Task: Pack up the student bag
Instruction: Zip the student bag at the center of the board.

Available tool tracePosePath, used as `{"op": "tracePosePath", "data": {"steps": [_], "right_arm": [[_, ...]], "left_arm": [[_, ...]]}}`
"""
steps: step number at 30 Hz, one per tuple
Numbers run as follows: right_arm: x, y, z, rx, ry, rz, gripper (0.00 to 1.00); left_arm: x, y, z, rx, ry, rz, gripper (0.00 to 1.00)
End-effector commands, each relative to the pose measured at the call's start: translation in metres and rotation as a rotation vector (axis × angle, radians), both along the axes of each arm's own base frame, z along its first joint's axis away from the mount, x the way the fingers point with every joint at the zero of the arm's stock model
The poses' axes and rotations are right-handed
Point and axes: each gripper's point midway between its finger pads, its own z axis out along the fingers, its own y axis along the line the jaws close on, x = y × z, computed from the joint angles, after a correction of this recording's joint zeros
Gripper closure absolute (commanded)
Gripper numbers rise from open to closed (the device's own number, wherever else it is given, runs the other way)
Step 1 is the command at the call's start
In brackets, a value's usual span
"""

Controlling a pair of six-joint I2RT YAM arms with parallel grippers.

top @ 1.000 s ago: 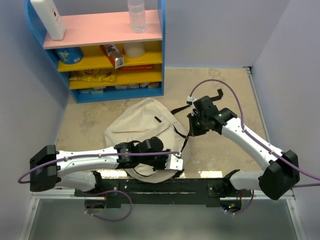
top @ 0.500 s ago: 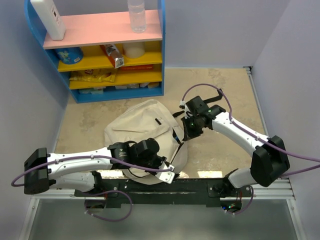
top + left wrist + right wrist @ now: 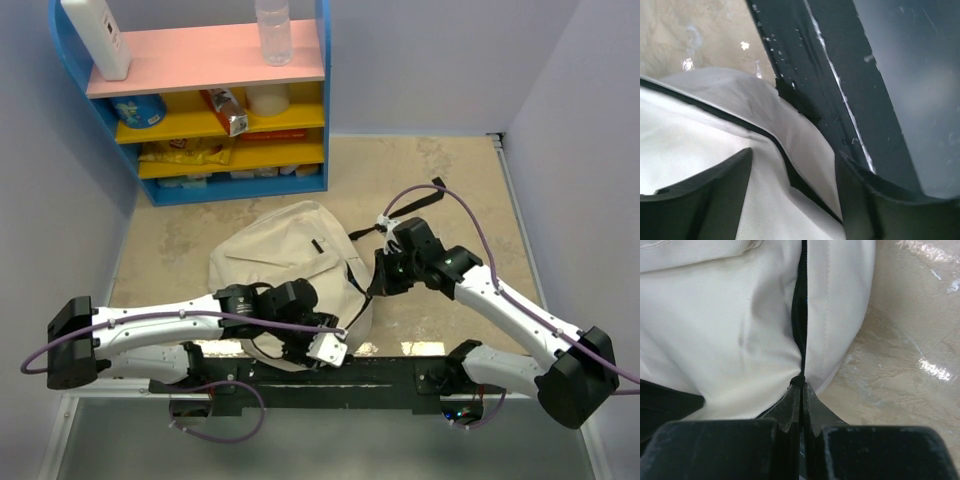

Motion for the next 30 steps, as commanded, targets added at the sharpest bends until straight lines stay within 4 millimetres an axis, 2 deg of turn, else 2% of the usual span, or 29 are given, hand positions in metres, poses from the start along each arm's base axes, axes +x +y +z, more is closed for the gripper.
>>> {"op": "tracePosePath", "data": {"steps": [1, 2, 5, 8, 17, 20, 21, 23, 24, 26, 27, 29, 30], "right_arm": [[0.003, 0.015, 0.015, 0.09, -0.038, 0.004, 1.0], [0.003, 0.015, 0.015, 0.092, -0.038, 0.003, 1.0], [0.001, 0.013, 0.017, 0.093, -0.051, 0.003, 1.0], [-0.001, 0.007, 0.02, 0.079, -0.065, -0.003, 1.0], [-0.003, 0.004, 0.031, 0.099, -0.095, -0.011, 1.0], [-0.004, 0.004, 0.031, 0.097, -0.093, -0.008, 1.0], [-0.005, 0.004, 0.031, 0.099, -0.092, -0.007, 1.0], [-0.005, 0.004, 0.028, 0.1, -0.086, -0.008, 1.0], [-0.005, 0.004, 0.027, 0.1, -0.084, -0.009, 1.0], [-0.005, 0.004, 0.025, 0.092, -0.083, -0.01, 1.0], [-0.004, 0.003, 0.023, 0.084, -0.077, -0.013, 1.0], [-0.001, 0.001, 0.021, 0.065, -0.081, -0.025, 1.0], [0.001, 0.001, 0.02, 0.057, -0.08, -0.027, 1.0]], "left_arm": [[0.029, -0.04, 0.035, -0.101, 0.029, 0.236, 0.2], [0.044, -0.049, 0.04, -0.116, -0.004, 0.308, 0.17], [0.067, -0.066, 0.054, -0.163, -0.014, 0.459, 0.14], [0.075, -0.077, 0.048, -0.154, 0.007, 0.521, 0.14], [0.068, -0.09, 0.028, -0.144, 0.1, 0.548, 0.21], [0.069, -0.093, 0.027, -0.155, 0.097, 0.546, 0.37], [0.069, -0.094, 0.027, -0.158, 0.099, 0.545, 0.49], [0.07, -0.098, 0.028, -0.17, 0.092, 0.531, 0.61], [0.07, -0.099, 0.029, -0.175, 0.089, 0.529, 0.72], [0.071, -0.1, 0.029, -0.182, 0.077, 0.521, 0.82], [0.07, -0.1, 0.03, -0.182, 0.076, 0.516, 0.93], [0.066, -0.099, 0.03, -0.179, 0.074, 0.492, 1.0], [0.062, -0.098, 0.03, -0.176, 0.076, 0.477, 1.0]]}}
